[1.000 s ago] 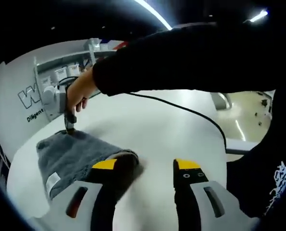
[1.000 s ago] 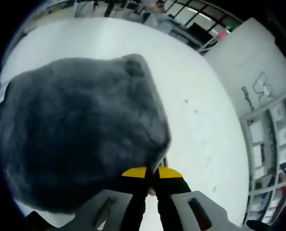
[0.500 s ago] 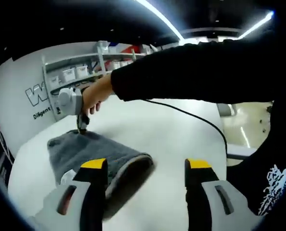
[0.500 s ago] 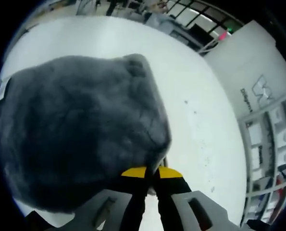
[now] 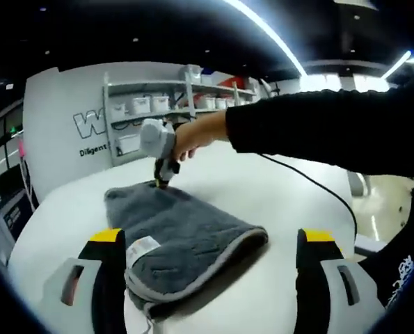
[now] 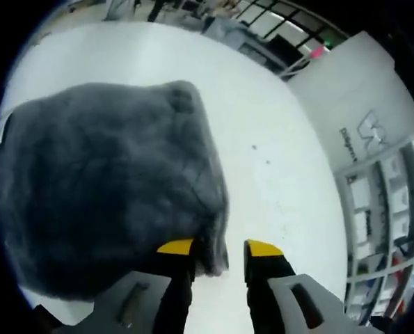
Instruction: Open the folded towel by lifting each exposed corner and separating the folded layers until the towel lies flat within the target outline without major curled edges
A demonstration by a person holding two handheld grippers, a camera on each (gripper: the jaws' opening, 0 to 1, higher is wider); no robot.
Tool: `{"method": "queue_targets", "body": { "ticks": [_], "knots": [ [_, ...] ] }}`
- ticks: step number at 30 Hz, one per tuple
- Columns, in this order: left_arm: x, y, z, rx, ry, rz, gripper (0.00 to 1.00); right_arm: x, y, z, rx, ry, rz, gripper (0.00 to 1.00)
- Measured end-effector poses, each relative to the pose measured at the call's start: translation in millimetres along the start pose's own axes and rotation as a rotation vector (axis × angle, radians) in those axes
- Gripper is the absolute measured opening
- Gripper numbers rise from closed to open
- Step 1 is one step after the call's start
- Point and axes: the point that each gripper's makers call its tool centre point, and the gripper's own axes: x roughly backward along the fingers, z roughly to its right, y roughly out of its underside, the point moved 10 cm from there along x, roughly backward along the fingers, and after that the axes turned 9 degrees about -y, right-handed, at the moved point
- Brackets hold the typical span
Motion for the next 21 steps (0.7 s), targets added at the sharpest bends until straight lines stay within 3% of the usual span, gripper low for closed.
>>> {"method": "queue_targets", "body": {
  "ticks": [4,6,11,16,18,21],
  "knots": [
    [3,0.9,-6.9,-0.005,-0.057,0.015,1.00,6,-0.2,3,0.014,0.027,0.005,0.39],
    [6,-1.8,-13.5,-0.012,-0.134,0.057,1.00,10,-0.2,4,0.018,0.036,0.011,0.47],
    [11,-5.1,-21.8,0.018,-0.142,0.061,1.00,27,-4.3,11,0.011,0.065,0.065,0.73],
    [12,-4.5,-24.6,0.017,-0.148,0.055,1.00,47,-8.6,9,-0.019,0.078,0.134,0.87],
    [12,-2.9,-25.7,0.015,-0.137,0.039,1.00,52,-8.3,6,-0.061,0.074,0.158,1.00],
    [13,-2.6,-29.1,0.018,-0.145,0.035,1.00,64,-5.6,2,-0.105,0.089,0.183,1.00]
  ]
}}
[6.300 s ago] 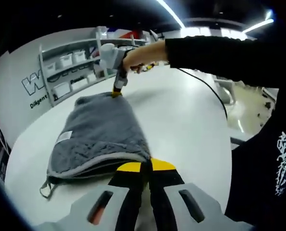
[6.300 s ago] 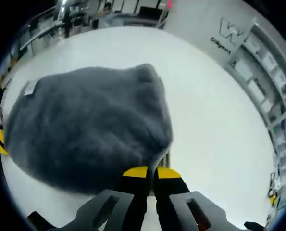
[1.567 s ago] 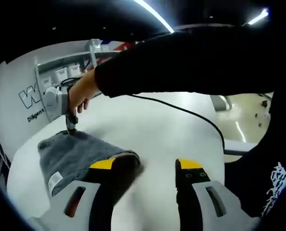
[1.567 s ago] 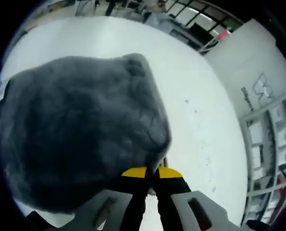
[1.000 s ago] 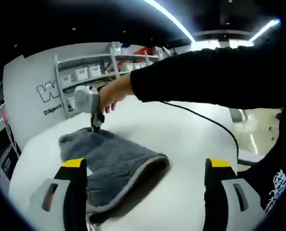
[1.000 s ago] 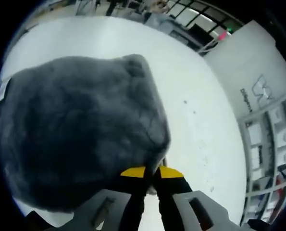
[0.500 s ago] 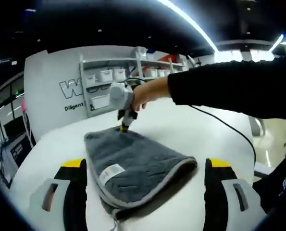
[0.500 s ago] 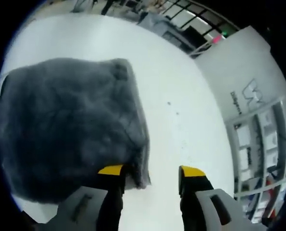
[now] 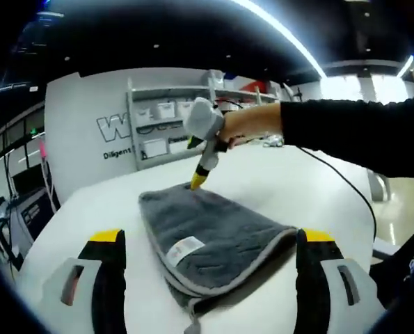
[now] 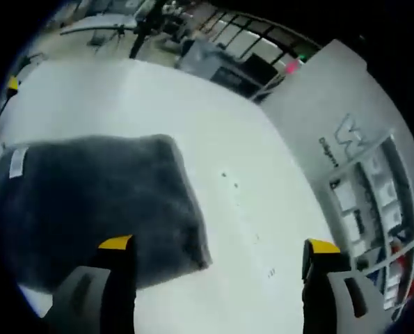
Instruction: Open the folded towel by lifting each exposed corner and separating the folded layers until the towel lies flat within the target outline without major curled edges
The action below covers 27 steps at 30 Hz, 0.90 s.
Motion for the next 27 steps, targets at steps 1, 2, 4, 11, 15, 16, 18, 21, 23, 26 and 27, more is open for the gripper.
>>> {"method": "queue_targets", "body": {
  "ticks": [1,2,4,11,15,16,18,21,23,26,27],
  "knots": [
    [1,-0.9,-1.5,0.002,-0.006,0.002,1.00,5,-1.1,-1,-0.026,0.008,0.029,1.00],
    [1,-2.0,-3.1,0.007,-0.012,0.007,1.00,11,-1.9,-6,-0.056,0.007,0.056,1.00],
    [3,-4.0,-5.7,0.015,-0.023,0.015,1.00,22,-2.9,-13,-0.111,0.002,0.118,1.00],
    [1,-8.5,-14.4,0.010,-0.020,0.021,1.00,53,15.0,-43,-0.252,0.063,0.198,1.00],
    [-1,-9.2,-17.3,0.017,-0.006,0.014,1.00,67,22.7,-59,-0.285,0.085,0.268,1.00],
    [-1,-9.9,-17.4,0.016,-0.003,0.014,1.00,71,24.8,-63,-0.286,0.092,0.275,1.00],
    [-2,-13.4,-19.5,0.020,-0.004,0.018,1.00,77,28.2,-69,-0.287,0.108,0.293,1.00],
    [-1,-15.2,-20.2,0.022,-0.010,0.026,1.00,85,32.1,-76,-0.312,0.127,0.333,1.00],
    [-1,-15.7,-21.7,0.024,-0.016,0.028,1.00,91,35.2,-81,-0.326,0.132,0.356,1.00],
    [-1,-15.0,-25.0,0.028,-0.026,0.027,1.00,101,40.3,-91,-0.354,0.145,0.399,1.00],
    [-2,-14.4,-24.7,0.031,-0.028,0.027,1.00,104,41.8,-95,-0.354,0.149,0.410,1.00]
  ]
}}
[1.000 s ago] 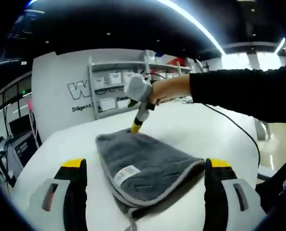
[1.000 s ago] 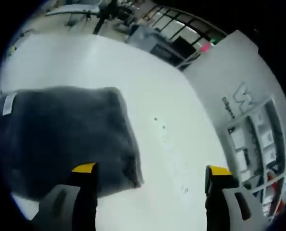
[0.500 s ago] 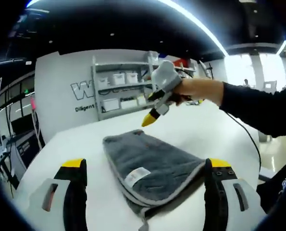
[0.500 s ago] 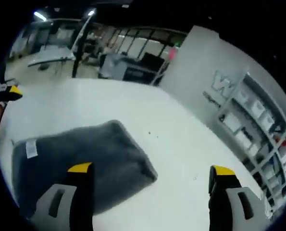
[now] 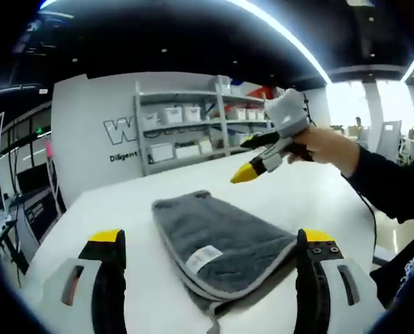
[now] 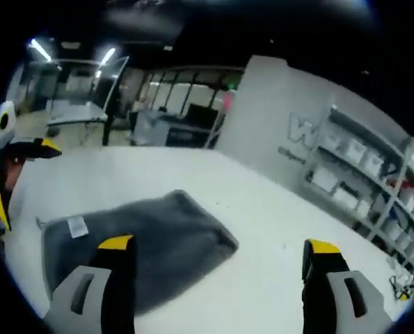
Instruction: Open the folded towel by lifting each exposed corner and separating the folded layers until the towel lies flat within the target outline without major curled edges
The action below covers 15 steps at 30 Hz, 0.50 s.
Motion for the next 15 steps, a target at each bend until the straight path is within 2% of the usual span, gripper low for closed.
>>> {"method": "queue_targets", "body": {
  "ticks": [2,7,9,11,15],
  "knots": [
    [0,-0.1,0.9,0.014,0.002,0.001,1.00,7,3.4,-5,-0.002,0.018,0.027,1.00],
    [1,0.0,6.9,0.042,0.004,0.010,1.00,22,16.5,-19,0.007,0.038,0.038,1.00],
    [9,-2.0,-4.2,0.044,-0.005,0.011,1.00,30,20.2,-25,0.009,0.050,0.043,1.00],
    [13,-0.2,-6.2,0.059,-0.002,0.010,1.00,41,22.0,-32,0.027,0.077,0.051,1.00],
    [15,2.9,-8.5,0.069,0.000,0.004,1.00,60,25.1,-51,0.020,0.082,0.091,1.00]
  ]
}}
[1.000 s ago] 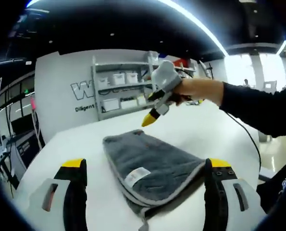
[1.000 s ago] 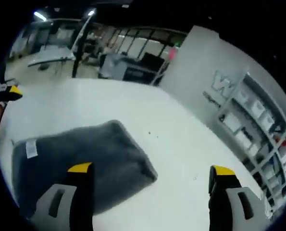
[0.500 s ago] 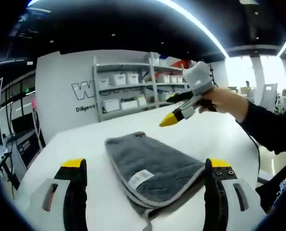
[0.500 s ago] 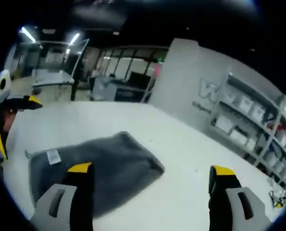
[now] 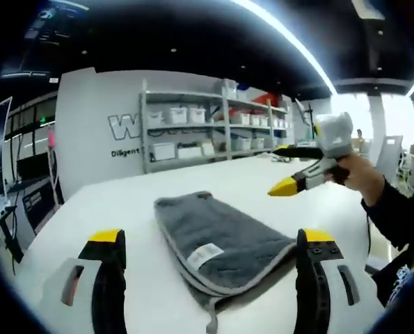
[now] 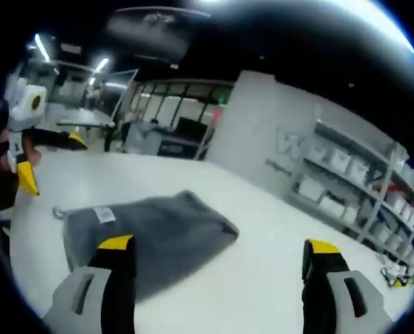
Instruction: Open the folded towel by lifting each exposed corner and separating the folded layers until the towel lies flat within the target outline without major curled edges
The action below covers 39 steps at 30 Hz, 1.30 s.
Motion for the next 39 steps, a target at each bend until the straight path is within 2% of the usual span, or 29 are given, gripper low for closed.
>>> {"method": "queue_targets", "body": {
  "ticks": [5,7,12,17,20,24,29,35,36,39],
  "knots": [
    [2,2.5,-1.8,-0.005,0.003,-0.009,1.00,16,2.8,-15,0.005,0.003,0.013,1.00],
    [3,6.7,-2.3,0.000,0.010,-0.033,1.00,23,2.2,-19,0.024,0.019,0.016,1.00],
    [4,18.8,-0.2,0.019,0.025,-0.067,1.00,32,-1.8,-21,0.027,0.027,0.037,1.00],
    [5,18.7,-2.9,0.021,0.018,-0.066,1.00,40,-2.1,-24,0.062,0.064,0.039,1.00],
    [6,16.4,-6.4,0.026,0.008,-0.058,1.00,49,7.8,-25,0.015,0.078,0.052,1.00],
    [6,15.3,-9.0,0.076,-0.003,-0.055,1.00,54,20.9,-18,-0.020,0.096,0.029,1.00],
    [7,18.2,-4.7,0.072,0.005,-0.062,1.00,62,20.1,-10,-0.049,0.122,0.057,1.00],
    [3,26.0,0.5,0.077,0.029,-0.091,0.99,62,22.2,-13,-0.043,0.104,0.040,1.00],
    [3,27.6,2.6,0.086,0.047,-0.102,0.99,63,22.8,-14,-0.044,0.100,0.038,1.00],
    [1,31.9,14.2,0.298,0.167,-0.129,0.99,65,25.5,-11,-0.048,0.105,0.034,1.00]
  ]
}}
